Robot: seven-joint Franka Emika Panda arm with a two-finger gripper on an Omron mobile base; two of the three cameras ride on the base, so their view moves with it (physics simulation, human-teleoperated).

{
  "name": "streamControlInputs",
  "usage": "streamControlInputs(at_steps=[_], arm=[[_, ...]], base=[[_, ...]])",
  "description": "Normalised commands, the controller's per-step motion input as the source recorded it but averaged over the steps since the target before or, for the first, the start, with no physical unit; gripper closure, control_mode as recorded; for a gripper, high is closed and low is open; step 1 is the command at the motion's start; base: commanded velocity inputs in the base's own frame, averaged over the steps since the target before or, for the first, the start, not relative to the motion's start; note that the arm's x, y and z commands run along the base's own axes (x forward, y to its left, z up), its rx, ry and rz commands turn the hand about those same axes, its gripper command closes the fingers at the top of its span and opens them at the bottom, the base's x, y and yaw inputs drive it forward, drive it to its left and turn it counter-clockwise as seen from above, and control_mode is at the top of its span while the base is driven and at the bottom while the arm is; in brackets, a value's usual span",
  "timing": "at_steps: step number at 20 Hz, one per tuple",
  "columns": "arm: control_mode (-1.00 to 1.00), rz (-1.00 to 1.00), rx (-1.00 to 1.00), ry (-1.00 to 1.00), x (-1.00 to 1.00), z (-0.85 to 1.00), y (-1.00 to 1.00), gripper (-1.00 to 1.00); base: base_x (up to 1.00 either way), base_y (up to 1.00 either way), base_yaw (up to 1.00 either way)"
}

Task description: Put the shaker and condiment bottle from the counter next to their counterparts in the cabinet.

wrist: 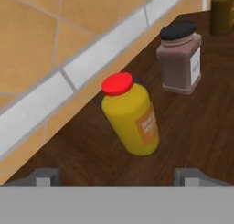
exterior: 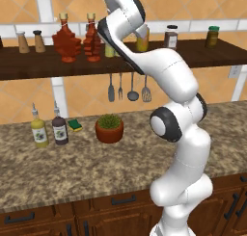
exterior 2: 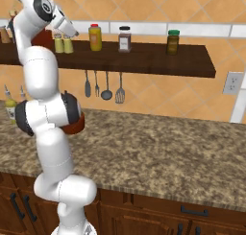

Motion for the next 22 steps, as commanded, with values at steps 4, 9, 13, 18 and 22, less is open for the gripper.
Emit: streamControlInputs(at_steps=[4,9,13,18,22], arm=[[-1.0,0.0,0.12,0.15,-0.23,-0.03,0.0,-1.0],[-1.0,0.01,0.23,0.08,-0.97,-0.3,-0.19,-1.0],[-1.0,0.03,0.28,0.0,-1.0,-0.32,-0.69,-1.0],[-1.0,0.0,0.26,0.0,-0.74,-0.17,-0.56,-1.0],[-1.0,0.01,0.01,0.0,-0.16,-0.11,0.11,-1.0]], base=[[0.0,0.0,0.0],[0.0,0.0,0.0],[0.0,0.0,0.0],[0.0,0.0,0.0],[0.0,0.0,0.0]])
